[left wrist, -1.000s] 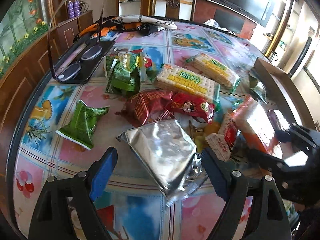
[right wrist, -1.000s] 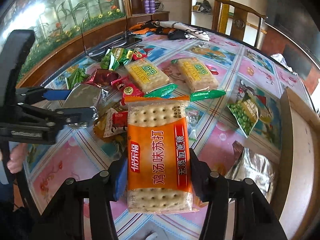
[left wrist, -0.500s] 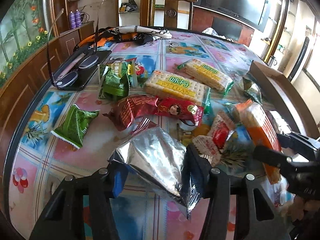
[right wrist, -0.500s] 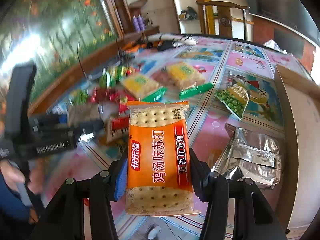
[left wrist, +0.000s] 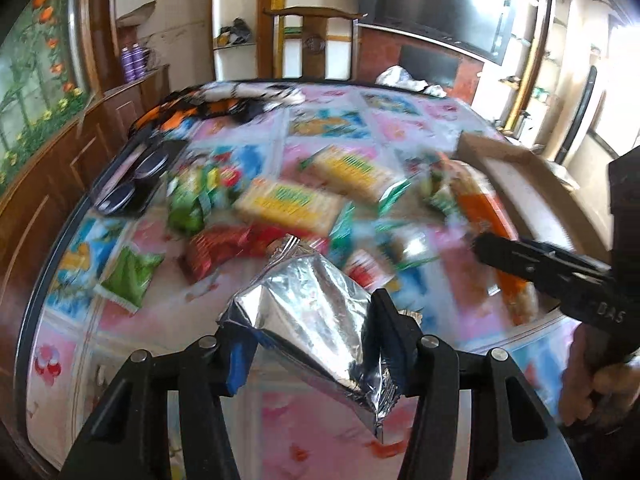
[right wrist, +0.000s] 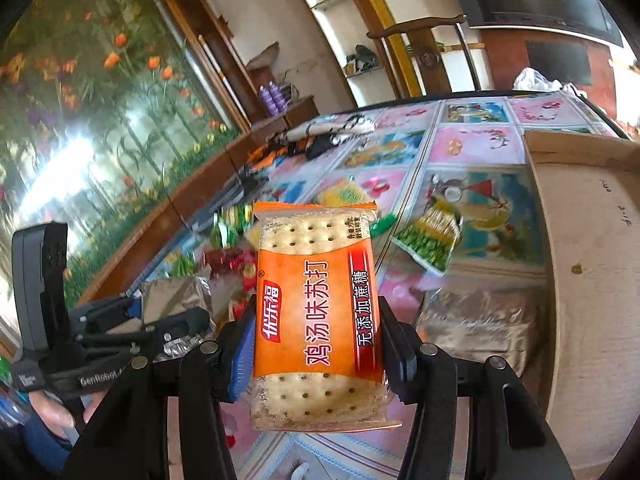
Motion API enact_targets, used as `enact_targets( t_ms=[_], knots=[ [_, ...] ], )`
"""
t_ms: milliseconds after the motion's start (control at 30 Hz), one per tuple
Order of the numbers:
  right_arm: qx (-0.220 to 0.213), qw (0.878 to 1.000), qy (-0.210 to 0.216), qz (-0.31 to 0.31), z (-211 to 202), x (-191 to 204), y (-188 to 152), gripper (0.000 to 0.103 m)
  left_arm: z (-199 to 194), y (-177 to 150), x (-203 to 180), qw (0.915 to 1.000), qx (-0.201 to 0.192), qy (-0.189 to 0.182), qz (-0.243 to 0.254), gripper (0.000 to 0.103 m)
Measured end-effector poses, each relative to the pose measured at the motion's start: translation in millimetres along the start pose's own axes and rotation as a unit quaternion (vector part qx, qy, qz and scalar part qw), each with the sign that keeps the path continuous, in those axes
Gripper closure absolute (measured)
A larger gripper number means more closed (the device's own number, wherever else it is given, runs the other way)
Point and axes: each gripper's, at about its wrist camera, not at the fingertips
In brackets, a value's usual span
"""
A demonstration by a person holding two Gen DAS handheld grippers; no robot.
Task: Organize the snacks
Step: 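Carry cracker pack into the box with right gripper while left carries silver foil bag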
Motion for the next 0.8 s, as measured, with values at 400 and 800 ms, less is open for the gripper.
enact_targets(
  t_ms=[400, 800],
  knots=[
    [-0.077, 0.994, -0.033, 0.065, -57, -48, 58, 0.045, -13, 64, -94, 0.995, -0.05, -0.066, 0.056, 0.05],
    [-0.112, 0.98, -0.101, 0.126, -107, -139, 108, 0.046, 14, 120, -187, 0.9894, -0.051, -0.106, 0.084, 0.05]
  ],
)
Point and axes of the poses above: each gripper's, at about its wrist camera, not at the fingertips, and z roughly the way its jaws point, x to its left, y to its top, and after that the axes turned 10 degrees about y, right-handed
